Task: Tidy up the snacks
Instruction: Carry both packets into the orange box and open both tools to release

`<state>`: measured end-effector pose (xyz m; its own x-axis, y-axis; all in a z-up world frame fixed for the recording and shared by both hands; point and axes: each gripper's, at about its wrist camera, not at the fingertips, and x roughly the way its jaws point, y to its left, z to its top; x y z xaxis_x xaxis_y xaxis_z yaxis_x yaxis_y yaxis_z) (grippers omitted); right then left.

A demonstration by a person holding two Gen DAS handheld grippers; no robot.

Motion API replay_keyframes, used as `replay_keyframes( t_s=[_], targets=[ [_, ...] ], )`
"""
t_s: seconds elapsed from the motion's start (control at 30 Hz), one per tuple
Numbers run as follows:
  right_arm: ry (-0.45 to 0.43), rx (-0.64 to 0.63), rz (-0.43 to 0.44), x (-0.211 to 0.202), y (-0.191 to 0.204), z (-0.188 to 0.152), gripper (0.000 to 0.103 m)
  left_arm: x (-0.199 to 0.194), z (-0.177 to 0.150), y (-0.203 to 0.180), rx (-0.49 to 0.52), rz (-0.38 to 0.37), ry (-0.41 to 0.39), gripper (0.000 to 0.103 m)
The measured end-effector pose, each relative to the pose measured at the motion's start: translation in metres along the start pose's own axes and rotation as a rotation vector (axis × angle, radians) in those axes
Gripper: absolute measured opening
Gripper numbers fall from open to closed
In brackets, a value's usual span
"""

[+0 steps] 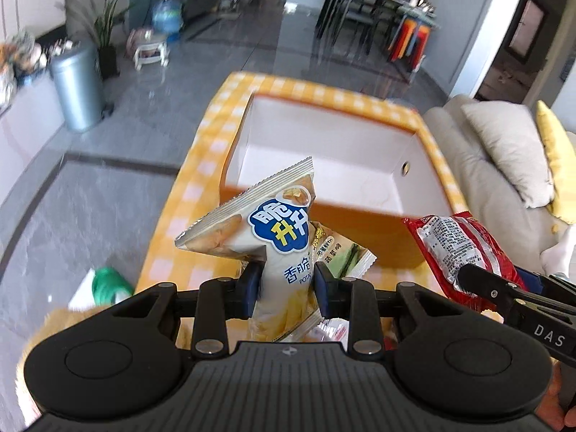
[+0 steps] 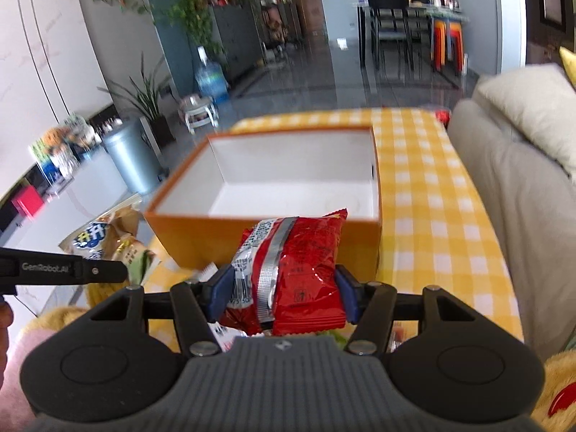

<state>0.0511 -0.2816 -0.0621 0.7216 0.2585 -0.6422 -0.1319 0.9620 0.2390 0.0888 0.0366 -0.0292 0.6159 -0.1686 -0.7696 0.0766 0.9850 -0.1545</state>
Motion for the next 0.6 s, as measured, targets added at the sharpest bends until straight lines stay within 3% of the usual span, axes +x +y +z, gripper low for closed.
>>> replay_keyframes(
  t_s=[0.33,0.5,0.6],
  targets=[
    [-0.127,-0.04,0.04,-0.016,0.011,0.054,0.057,0.0,0.057,-0.034,0.196,0.024,-0.112,0.035],
    [-0.136,-0.048,0.033,0.005,0.014,0.089,0.057,0.012,0.091,-0.047,0.266,0.055,-0.139,0.035],
    [-0.099,-0.033,0.043,0.029,0.014,0.106,0.057,0.03,0.109,-0.051,0.3,0.051,-0.113,0.035]
  ],
)
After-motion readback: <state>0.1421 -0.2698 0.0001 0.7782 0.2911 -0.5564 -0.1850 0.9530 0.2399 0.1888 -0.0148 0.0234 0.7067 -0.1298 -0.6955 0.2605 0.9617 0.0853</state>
